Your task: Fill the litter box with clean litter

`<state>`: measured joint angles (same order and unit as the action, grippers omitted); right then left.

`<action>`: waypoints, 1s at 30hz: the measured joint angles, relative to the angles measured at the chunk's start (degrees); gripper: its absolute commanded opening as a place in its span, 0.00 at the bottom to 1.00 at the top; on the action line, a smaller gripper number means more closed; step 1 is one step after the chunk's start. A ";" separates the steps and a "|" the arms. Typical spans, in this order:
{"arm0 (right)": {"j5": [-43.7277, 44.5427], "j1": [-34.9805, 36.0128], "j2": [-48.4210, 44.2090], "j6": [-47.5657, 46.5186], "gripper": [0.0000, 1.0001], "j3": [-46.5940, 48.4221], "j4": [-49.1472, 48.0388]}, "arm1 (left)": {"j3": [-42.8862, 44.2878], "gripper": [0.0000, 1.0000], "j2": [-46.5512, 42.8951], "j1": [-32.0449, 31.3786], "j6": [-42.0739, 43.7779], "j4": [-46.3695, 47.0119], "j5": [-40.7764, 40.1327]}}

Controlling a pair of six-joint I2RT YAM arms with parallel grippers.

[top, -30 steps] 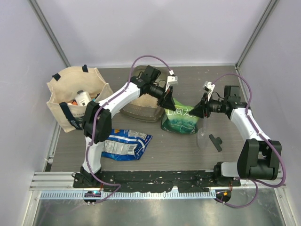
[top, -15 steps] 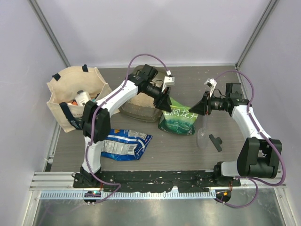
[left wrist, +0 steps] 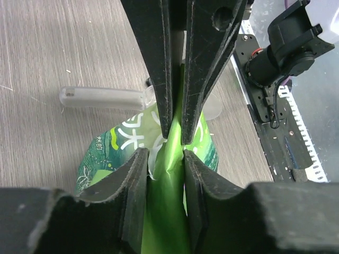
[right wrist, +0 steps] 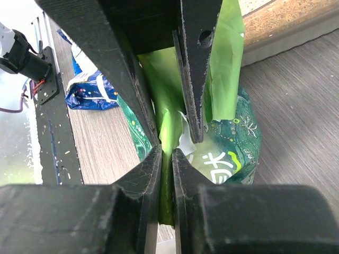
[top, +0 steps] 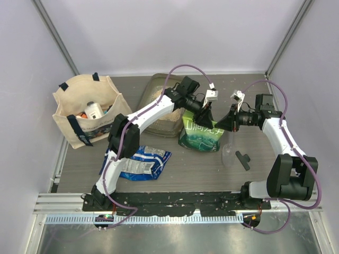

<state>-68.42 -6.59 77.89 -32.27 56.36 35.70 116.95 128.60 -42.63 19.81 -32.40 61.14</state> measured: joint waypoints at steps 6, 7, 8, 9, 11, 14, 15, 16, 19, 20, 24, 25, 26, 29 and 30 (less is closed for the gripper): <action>-0.26 -0.85 0.09 -1.81 0.04 0.04 0.42 | 2.01 0.08 0.94 0.00 1.22 -2.56 1.40; -0.37 -1.11 0.13 -1.88 0.20 0.04 0.57 | 2.36 0.05 1.01 -0.02 1.90 -3.28 1.55; -0.55 -1.38 0.26 -1.86 0.28 0.04 0.74 | 2.67 0.02 1.05 -0.11 2.58 -3.82 1.55; -0.57 -1.68 0.28 -1.81 0.36 0.13 1.05 | 2.91 0.00 1.09 -0.20 3.26 -4.35 1.49; 0.15 -2.86 0.28 -0.74 0.53 0.72 2.01 | 3.06 0.00 1.09 -0.26 3.50 -5.01 1.03; 3.30 -7.13 0.26 4.20 0.60 3.21 1.16 | 2.91 0.00 1.09 -0.09 0.09 -3.76 -0.07; 3.91 -8.46 0.22 5.49 0.60 4.00 0.72 | 2.64 0.00 1.07 -0.09 -1.55 -2.80 -0.35; 4.74 -9.99 0.20 7.02 0.60 5.14 0.02 | 1.27 0.00 0.66 -0.04 -4.00 -0.79 -1.01; 6.97 -12.96 -0.33 9.42 0.60 8.09 -0.74 | -1.86 0.00 -0.61 0.07 -10.14 3.10 -2.23; 8.39 -13.31 -1.09 9.46 0.60 8.63 -0.46 | -2.54 0.00 -0.94 0.07 -12.46 4.11 -3.06; 12.50 -13.05 -6.32 4.04 0.63 8.59 4.72 | -4.94 0.00 -1.73 0.24 -18.80 7.91 -4.94; 12.98 -12.63 -8.48 2.49 0.63 8.17 6.23 | -5.57 0.00 -1.95 0.28 -20.06 8.92 -5.35; 13.38 -12.15 -10.78 2.23 0.63 7.54 6.60 | -6.08 0.00 -2.14 0.35 -21.29 9.81 -5.77; 15.04 -7.41 -17.42 2.29 0.63 5.57 4.55 | -6.60 0.00 -2.32 0.42 -24.28 11.85 -7.10; 15.63 -4.59 -18.51 2.21 0.63 5.09 3.50 | -6.62 0.00 -2.32 0.44 -24.52 12.11 -7.28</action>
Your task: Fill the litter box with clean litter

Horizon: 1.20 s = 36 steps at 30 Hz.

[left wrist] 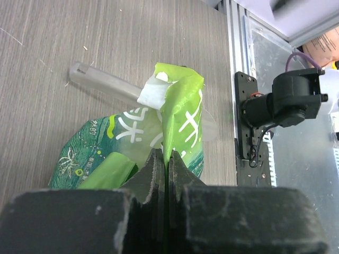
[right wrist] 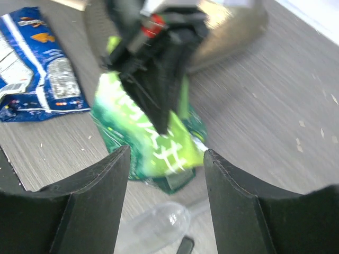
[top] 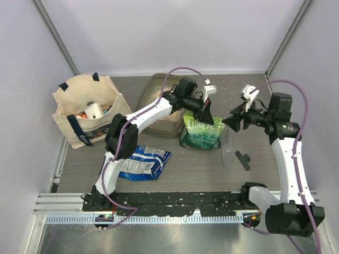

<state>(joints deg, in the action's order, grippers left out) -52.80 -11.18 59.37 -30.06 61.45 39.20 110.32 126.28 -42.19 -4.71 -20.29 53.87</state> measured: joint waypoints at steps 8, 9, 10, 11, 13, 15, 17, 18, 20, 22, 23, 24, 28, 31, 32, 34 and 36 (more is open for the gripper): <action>3.45 8.09 2.82 -2.01 0.62 -8.74 -11.58 | 0.57 0.00 0.17 0.17 -0.87 0.15 0.00; 3.85 8.09 3.72 -2.64 0.62 -9.75 -12.68 | 0.90 0.00 0.33 0.17 -0.81 -0.20 0.15; 4.13 8.07 4.44 -3.06 0.61 -10.62 -13.75 | 1.03 0.00 0.42 0.17 -0.76 -0.39 0.22; 4.22 8.07 4.90 -3.26 0.60 -11.06 -14.49 | 1.09 0.00 0.44 0.17 -0.74 -0.55 0.31; 4.24 8.09 5.77 -4.17 0.59 -11.37 -16.26 | 1.16 0.00 0.48 0.20 -0.66 -0.74 0.70; 4.07 8.09 6.34 -5.03 0.56 -11.37 -17.62 | 1.25 0.00 0.55 0.20 -0.61 -0.92 0.92; 3.98 8.09 7.08 -6.03 0.46 -11.37 -18.56 | 1.66 0.00 0.76 0.22 -0.55 -1.22 1.22; 3.69 8.09 7.72 -6.54 0.44 -11.37 -18.71 | 1.99 0.00 0.96 0.24 -0.44 -1.46 1.33; 2.54 8.09 8.72 -7.76 0.35 -11.30 -18.34 | 2.34 0.00 1.29 0.33 -0.39 -1.49 1.44; 1.29 8.09 10.01 -9.46 0.28 -10.36 -16.70 | 2.60 0.00 1.55 0.44 -0.44 -1.62 1.68; 0.66 8.09 10.64 -10.58 0.23 -9.70 -15.47 | 2.75 0.00 1.62 0.48 -0.44 -1.70 1.73; 0.15 8.04 11.10 -11.47 0.17 -9.20 -14.56 | 2.80 0.00 1.64 0.52 -0.44 -1.73 1.73; -2.75 6.88 12.20 -14.88 0.08 -7.72 -9.84 | 2.82 0.00 1.75 0.55 -0.39 -1.86 2.19; -4.59 6.16 12.83 -18.03 0.01 -6.67 -6.19 | 2.82 0.02 1.75 0.48 -0.13 -2.08 2.73; -5.01 6.03 13.22 -18.95 0.01 -6.23 -5.11 | 2.82 0.09 1.77 0.42 0.17 -2.23 2.95; -6.25 5.68 14.75 -21.07 0.01 -4.52 -1.81 | 3.02 0.37 1.90 0.35 0.72 -2.34 3.50; -7.32 5.33 16.41 -22.49 0.02 -2.82 1.73 | 3.52 0.42 2.32 0.44 1.20 -2.29 4.15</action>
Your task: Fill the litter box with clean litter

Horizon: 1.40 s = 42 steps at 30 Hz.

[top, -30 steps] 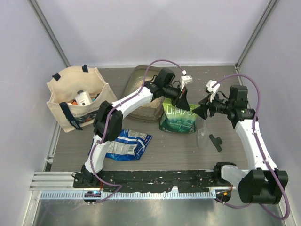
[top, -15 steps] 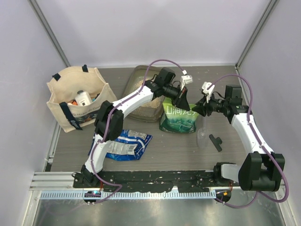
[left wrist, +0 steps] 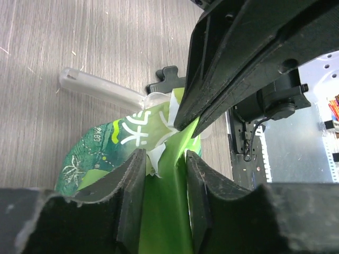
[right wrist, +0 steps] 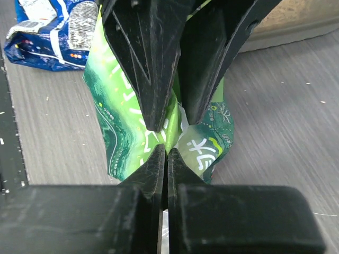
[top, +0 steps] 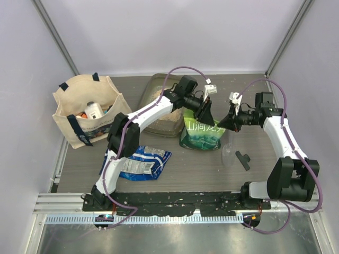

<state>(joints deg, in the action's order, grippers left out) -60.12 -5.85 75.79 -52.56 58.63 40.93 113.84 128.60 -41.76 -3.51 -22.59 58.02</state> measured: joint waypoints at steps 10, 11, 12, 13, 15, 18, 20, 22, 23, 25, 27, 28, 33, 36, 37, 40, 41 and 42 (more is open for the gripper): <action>-0.48 -0.98 3.85 -3.10 0.04 5.07 9.68 | 9.14 0.26 4.72 -0.04 5.66 -0.52 5.70; -0.20 -1.11 3.85 -3.10 0.04 5.27 10.27 | 9.86 0.18 5.16 -0.24 6.29 -1.01 5.88; 0.24 -1.27 3.85 -3.08 0.05 5.46 10.84 | 10.12 0.16 5.40 -0.48 7.43 -1.55 6.38; 0.46 -1.40 3.85 -3.06 0.06 5.49 11.19 | 10.12 0.14 5.40 -0.63 7.85 -1.97 6.64; 0.31 -2.21 3.85 -2.54 0.07 5.51 12.00 | 10.12 0.09 5.40 -0.94 9.01 -2.36 7.19; -0.52 -4.04 4.07 -1.03 0.10 5.51 13.07 | 10.12 0.00 5.40 -1.40 10.01 -2.34 7.28; -1.38 -5.20 4.59 0.20 0.27 5.51 13.86 | 10.08 0.00 5.40 -1.79 10.45 -2.19 7.17; -1.84 -5.97 4.76 1.68 0.41 5.53 13.62 | 9.88 0.00 5.40 -1.86 10.58 -2.19 7.17; -1.97 -6.43 4.72 2.36 0.43 5.60 13.51 | 9.70 0.00 5.40 -1.81 10.60 -2.12 7.10; -2.12 -7.72 4.57 3.41 0.47 5.77 13.31 | 9.51 0.00 5.40 -1.60 10.56 -2.05 6.93; -1.95 -8.61 4.02 3.56 0.50 5.70 13.27 | 9.29 0.00 5.35 -1.42 10.16 -1.68 6.64; -1.95 -8.87 3.58 3.61 0.51 5.57 13.14 | 9.16 0.00 5.33 -1.36 9.92 -1.38 6.54; -2.25 -9.11 -0.96 5.79 0.53 2.14 10.14 | 7.65 0.00 4.94 -1.05 6.62 1.25 6.08; -2.36 -9.11 -2.32 8.81 0.52 -0.28 6.27 | 7.15 0.00 4.83 -0.87 5.05 2.47 5.99; -2.29 -9.11 -2.49 9.90 0.51 -1.07 4.66 | 7.04 0.00 4.83 -0.87 4.48 2.82 5.97; -1.90 -8.85 -2.56 11.98 0.28 -2.62 1.44 | 6.73 0.00 4.81 -0.83 2.67 3.63 5.79; -1.84 -8.83 -2.54 12.33 0.20 -2.97 0.70 | 6.69 0.00 4.81 -0.81 2.27 3.80 5.73; -1.90 -8.83 -2.54 12.55 0.13 -3.10 0.39 | 6.64 0.00 4.81 -0.76 1.97 4.07 5.55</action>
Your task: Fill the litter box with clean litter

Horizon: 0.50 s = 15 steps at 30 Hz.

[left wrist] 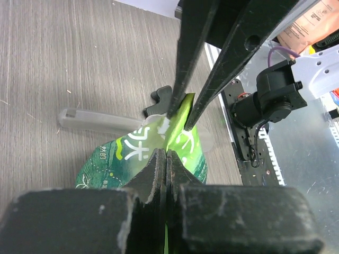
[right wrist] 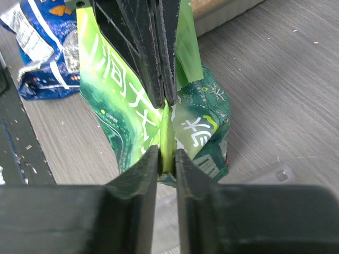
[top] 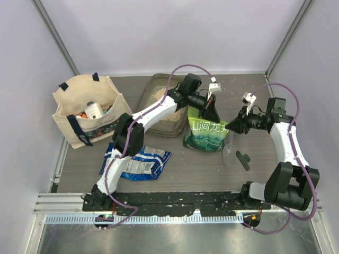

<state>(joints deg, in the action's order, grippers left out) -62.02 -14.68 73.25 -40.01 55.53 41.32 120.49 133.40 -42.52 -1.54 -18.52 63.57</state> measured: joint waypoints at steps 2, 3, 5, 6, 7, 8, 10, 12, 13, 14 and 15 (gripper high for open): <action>-0.04 0.07 0.04 0.46 0.07 -0.07 -0.35 | 0.00 0.11 0.00 0.17 -0.66 0.31 -0.20; -0.07 0.11 0.20 0.70 0.06 -0.07 -0.55 | -0.07 0.22 0.00 0.26 -1.07 0.57 -0.24; -0.28 0.15 0.42 0.81 0.06 -0.07 -0.70 | -0.26 0.36 0.00 0.33 -1.40 1.16 -0.11; -0.44 0.15 0.48 0.85 0.06 -0.07 -0.57 | -0.33 0.38 0.00 0.39 -1.46 1.27 -0.04; -0.52 0.15 0.50 0.87 0.06 -0.07 -0.57 | -0.37 0.38 0.00 0.44 -1.40 1.36 0.04; -0.55 0.15 0.52 0.87 0.06 -0.07 -0.61 | -0.42 0.39 0.00 0.44 -1.29 1.31 0.22; -0.59 0.17 0.52 0.87 0.06 -0.07 -0.61 | -0.42 0.39 0.00 0.39 -0.92 1.18 0.55; -0.66 0.20 0.61 0.87 0.06 -0.07 -0.59 | -0.07 0.39 0.11 0.24 -0.55 0.76 0.79; -0.68 0.20 0.66 0.87 0.06 -0.04 -0.59 | 0.37 0.40 0.33 0.15 -0.39 0.61 0.83; -0.72 0.20 0.74 0.87 0.06 -0.02 -0.59 | 1.05 0.40 0.63 0.02 -0.15 0.55 0.92; -0.79 0.26 0.83 0.87 0.06 0.04 -0.57 | 1.86 0.41 1.05 -0.11 0.09 0.48 1.01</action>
<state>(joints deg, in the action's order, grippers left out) -62.81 -14.41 74.08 -39.13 55.57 40.75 122.34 134.45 -42.63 -1.45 -18.04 64.58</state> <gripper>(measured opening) 0.095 0.394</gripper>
